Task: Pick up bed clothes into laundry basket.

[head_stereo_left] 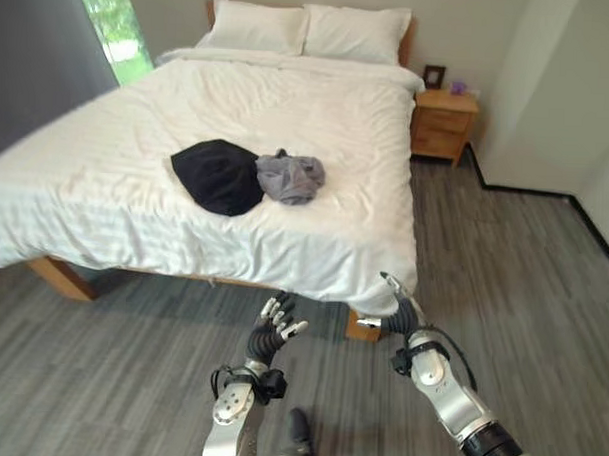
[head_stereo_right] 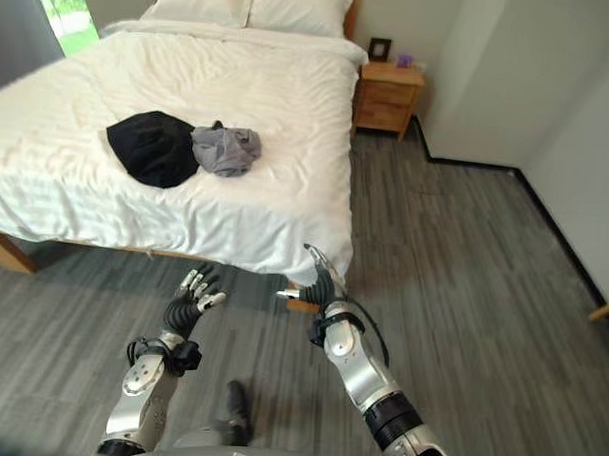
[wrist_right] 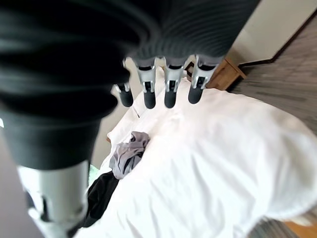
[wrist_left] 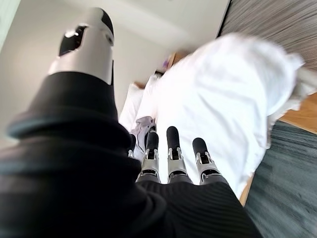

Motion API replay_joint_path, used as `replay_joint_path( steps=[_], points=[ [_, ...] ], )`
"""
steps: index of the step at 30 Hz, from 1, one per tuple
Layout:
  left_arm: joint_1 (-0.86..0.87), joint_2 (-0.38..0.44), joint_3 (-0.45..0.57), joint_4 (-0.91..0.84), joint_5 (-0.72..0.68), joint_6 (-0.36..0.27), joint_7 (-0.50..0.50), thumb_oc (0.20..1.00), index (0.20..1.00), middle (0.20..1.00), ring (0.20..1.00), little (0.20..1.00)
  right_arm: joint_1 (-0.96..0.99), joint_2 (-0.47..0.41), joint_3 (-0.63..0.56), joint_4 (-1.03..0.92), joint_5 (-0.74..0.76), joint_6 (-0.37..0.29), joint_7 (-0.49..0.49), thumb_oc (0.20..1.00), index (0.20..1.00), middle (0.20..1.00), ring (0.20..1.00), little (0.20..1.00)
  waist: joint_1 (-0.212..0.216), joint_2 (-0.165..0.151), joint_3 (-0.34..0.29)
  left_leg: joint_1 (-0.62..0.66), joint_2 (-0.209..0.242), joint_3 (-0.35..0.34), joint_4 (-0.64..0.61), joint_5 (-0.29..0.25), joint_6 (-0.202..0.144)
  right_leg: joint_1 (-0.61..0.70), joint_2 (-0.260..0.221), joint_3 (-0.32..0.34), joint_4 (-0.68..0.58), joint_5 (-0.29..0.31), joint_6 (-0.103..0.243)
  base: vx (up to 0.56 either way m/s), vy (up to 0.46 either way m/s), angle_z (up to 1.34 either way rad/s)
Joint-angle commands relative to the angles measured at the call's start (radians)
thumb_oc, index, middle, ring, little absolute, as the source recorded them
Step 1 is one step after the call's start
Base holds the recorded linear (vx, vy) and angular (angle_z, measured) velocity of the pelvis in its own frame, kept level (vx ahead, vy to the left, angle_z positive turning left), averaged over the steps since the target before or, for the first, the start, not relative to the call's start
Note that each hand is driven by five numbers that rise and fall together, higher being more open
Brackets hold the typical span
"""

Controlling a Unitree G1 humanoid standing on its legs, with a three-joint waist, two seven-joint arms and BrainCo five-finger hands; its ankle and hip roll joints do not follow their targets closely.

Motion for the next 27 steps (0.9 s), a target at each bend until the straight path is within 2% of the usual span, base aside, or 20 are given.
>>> replay_joint_path(
  steps=[1,2,3,5,6,7,8,10,11,12,13,14,16,17,18,20,21,22,23,27],
  points=[
    [-0.032,0.018,-0.005,-0.077,-0.002,-0.088,0.013,1.000,1.000,1.000,1.000,1.000,-0.186,0.040,-0.036,-0.012,-0.091,-0.071,-0.094,1.000,1.000,1.000,1.000,1.000,0.077,0.060,0.000,0.201,0.103,-0.098,-0.153,0.141,-0.265,-0.172,-0.122,0.029,0.176,0.134,0.100,0.48,0.244,0.81],
    [-0.036,0.017,-0.013,-0.074,0.000,-0.086,0.022,1.000,1.000,1.000,1.000,1.000,-0.221,0.034,-0.032,-0.007,-0.096,-0.070,-0.092,1.000,1.000,1.000,1.000,1.000,0.073,0.060,0.005,0.220,0.090,-0.117,-0.153,0.134,-0.255,-0.236,-0.132,0.054,0.301,0.201,0.093,0.39,0.189,0.72],
    [-0.035,0.023,-0.022,-0.073,0.001,-0.091,0.027,1.000,1.000,1.000,1.000,1.000,-0.258,0.027,-0.023,0.003,-0.112,-0.070,-0.107,1.000,1.000,1.000,1.000,1.000,0.075,0.077,0.007,0.229,0.097,-0.139,-0.153,0.128,-0.250,-0.304,-0.103,0.095,0.371,0.217,0.072,0.35,0.145,0.49],
    [-0.044,0.030,-0.026,-0.069,0.001,-0.089,0.029,1.000,1.000,1.000,1.000,1.000,-0.312,0.017,-0.020,0.024,-0.125,-0.076,-0.117,1.000,1.000,1.000,1.000,1.000,0.078,0.088,0.007,0.233,0.099,-0.152,-0.153,0.117,-0.249,-0.396,-0.085,0.128,0.433,0.196,0.058,0.26,0.070,0.43],
    [-0.081,0.040,-0.028,-0.044,-0.011,-0.079,0.022,1.000,1.000,1.000,1.000,1.000,-0.415,0.032,-0.012,0.067,-0.132,-0.081,-0.131,1.000,1.000,1.000,1.000,1.000,0.076,0.087,0.004,0.238,0.097,-0.165,-0.153,0.092,-0.244,-0.469,-0.116,0.114,0.341,0.137,0.044,0.39,0.005,1.13],
    [-0.103,0.044,-0.034,-0.041,-0.016,-0.060,0.011,1.000,1.000,1.000,1.000,1.000,-0.487,0.034,-0.017,0.076,-0.135,-0.078,-0.132,1.000,1.000,1.000,1.000,1.000,0.072,0.078,-0.001,0.250,0.079,-0.184,-0.153,0.076,-0.243,-0.499,-0.107,0.099,0.203,0.138,0.032,0.41,0.023,1.27],
    [-0.108,0.045,-0.032,-0.041,-0.016,-0.059,0.010,1.000,1.000,1.000,1.000,1.000,-0.493,0.035,-0.018,0.079,-0.135,-0.079,-0.133,1.000,1.000,1.000,1.000,1.000,0.068,0.079,0.000,0.249,0.078,-0.188,-0.153,0.072,-0.242,-0.491,-0.109,0.094,0.188,0.141,0.034,0.40,-0.081,1.08],
    [-0.143,0.063,-0.052,-0.051,-0.027,-0.010,-0.022,1.000,1.000,1.000,1.000,1.000,-0.600,0.037,-0.016,0.211,-0.165,-0.053,-0.168,1.000,1.000,1.000,1.000,1.000,0.048,0.043,0.007,0.282,0.011,-0.305,-0.153,0.019,-0.238,-0.523,-0.041,0.190,-0.166,0.296,0.030,0.47,-0.110,1.28],
    [-0.138,0.061,-0.049,-0.046,-0.034,0.003,-0.020,1.000,1.000,1.000,1.000,1.000,-0.635,0.041,-0.013,0.291,-0.184,-0.035,-0.200,1.000,1.000,1.000,1.000,1.000,0.050,0.041,0.012,0.291,0.005,-0.318,-0.153,0.003,-0.234,-0.531,-0.047,0.187,-0.185,0.323,0.038,0.36,-0.026,1.37],
    [-0.139,0.068,-0.040,-0.056,-0.024,0.003,-0.016,1.000,1.000,1.000,1.000,1.000,-0.678,0.066,0.005,0.348,-0.186,-0.041,-0.230,1.000,1.000,1.000,1.000,1.000,0.057,0.038,0.014,0.301,0.002,-0.316,-0.153,-0.003,-0.233,-0.524,-0.068,0.145,-0.185,0.305,0.038,0.23,-0.010,1.39],
    [-0.153,0.060,-0.043,-0.058,-0.016,0.007,-0.020,1.000,1.000,1.000,1.000,1.000,-0.703,0.070,0.031,0.439,-0.202,-0.035,-0.285,1.000,1.000,1.000,1.000,1.000,0.053,0.028,0.008,0.306,-0.011,-0.320,-0.153,-0.010,-0.230,-0.501,-0.087,0.106,-0.185,0.327,0.028,0.20,-0.046,1.34],
    [-0.144,0.051,-0.045,-0.057,-0.006,0.009,-0.017,1.000,1.000,1.000,1.000,1.000,-0.712,0.061,0.022,0.508,-0.220,-0.020,-0.320,1.000,1.000,1.000,1.000,1.000,0.053,0.024,0.003,0.309,-0.019,-0.339,-0.153,-0.017,-0.228,-0.495,-0.074,0.127,-0.185,0.339,0.020,0.18,-0.087,0.96],
    [-0.130,0.029,-0.047,-0.055,-0.006,0.011,-0.017,1.000,1.000,1.000,1.000,1.000,-0.758,0.106,0.052,0.699,-0.233,0.002,-0.376,1.000,1.000,1.000,1.000,1.000,0.058,0.032,-0.017,0.318,-0.017,-0.340,-0.153,-0.027,-0.231,-0.483,-0.082,0.091,-0.185,0.341,0.027,0.14,-0.066,0.24],
    [-0.130,0.029,-0.045,-0.056,-0.005,0.011,-0.016,1.000,1.000,1.000,1.000,1.000,-0.765,0.115,0.054,0.716,-0.233,-0.003,-0.386,1.000,1.000,1.000,1.000,1.000,0.056,0.033,-0.017,0.318,-0.016,-0.340,-0.153,-0.028,-0.231,-0.483,-0.081,0.090,-0.185,0.341,0.026,0.17,-0.061,0.09],
    [-0.110,0.019,-0.049,-0.060,-0.001,0.006,-0.027,1.000,1.000,1.000,1.000,1.000,-0.751,0.151,0.048,0.842,-0.220,-0.006,-0.433,1.000,1.000,1.000,1.000,1.000,0.061,0.038,-0.028,0.320,-0.015,-0.345,-0.153,-0.036,-0.236,-0.472,-0.080,0.075,-0.185,0.340,0.025,0.14,-0.049,0.02],
    [-0.099,0.014,-0.053,-0.054,0.005,0.007,-0.038,1.000,1.000,1.000,1.000,1.000,-0.730,0.157,0.054,0.919,-0.215,0.002,-0.470,1.000,1.000,1.000,1.000,1.000,0.066,0.045,-0.037,0.320,-0.012,-0.348,-0.153,-0.040,-0.239,-0.463,-0.084,0.061,-0.185,0.337,0.025,0.16,-0.056,-0.09],
    [-0.142,0.005,-0.061,-0.046,0.021,0.008,0.004,1.000,1.000,1.000,1.000,1.000,-0.693,0.178,0.073,1.010,-0.233,0.023,-0.525,1.000,1.000,1.000,1.000,1.000,0.065,0.058,-0.039,0.316,-0.013,-0.353,-0.153,-0.040,-0.238,-0.461,-0.084,0.056,-0.185,0.336,0.023,0.10,-0.034,0.00],
    [-0.143,0.003,-0.061,-0.045,0.022,0.008,0.005,1.000,1.000,1.000,1.000,1.000,-0.695,0.182,0.075,1.019,-0.233,0.021,-0.532,1.000,1.000,1.000,1.000,1.000,0.064,0.059,-0.040,0.316,-0.013,-0.353,-0.153,-0.040,-0.238,-0.461,-0.084,0.056,-0.185,0.336,0.023,0.11,-0.024,0.03],
    [-0.135,-0.001,-0.064,-0.051,0.019,0.010,-0.012,1.000,1.000,1.000,1.000,1.000,-0.676,0.189,0.081,1.111,-0.242,0.033,-0.583,1.000,1.000,1.000,1.000,1.000,0.071,0.075,-0.042,0.311,-0.014,-0.359,-0.153,-0.039,-0.238,-0.459,-0.088,0.050,-0.185,0.334,0.023,0.08,-0.013,-0.02],
    [-0.115,-0.016,-0.091,-0.068,-0.002,0.023,-0.048,1.000,1.000,1.000,1.000,1.000,-0.645,0.189,0.066,1.258,-0.200,0.066,-0.577,1.000,1.000,1.000,1.000,1.000,0.080,0.105,-0.042,0.303,-0.016,-0.367,-0.153,-0.037,-0.238,-0.463,-0.089,0.045,-0.185,0.326,0.019,0.06,-0.016,-0.28]
  ],
)
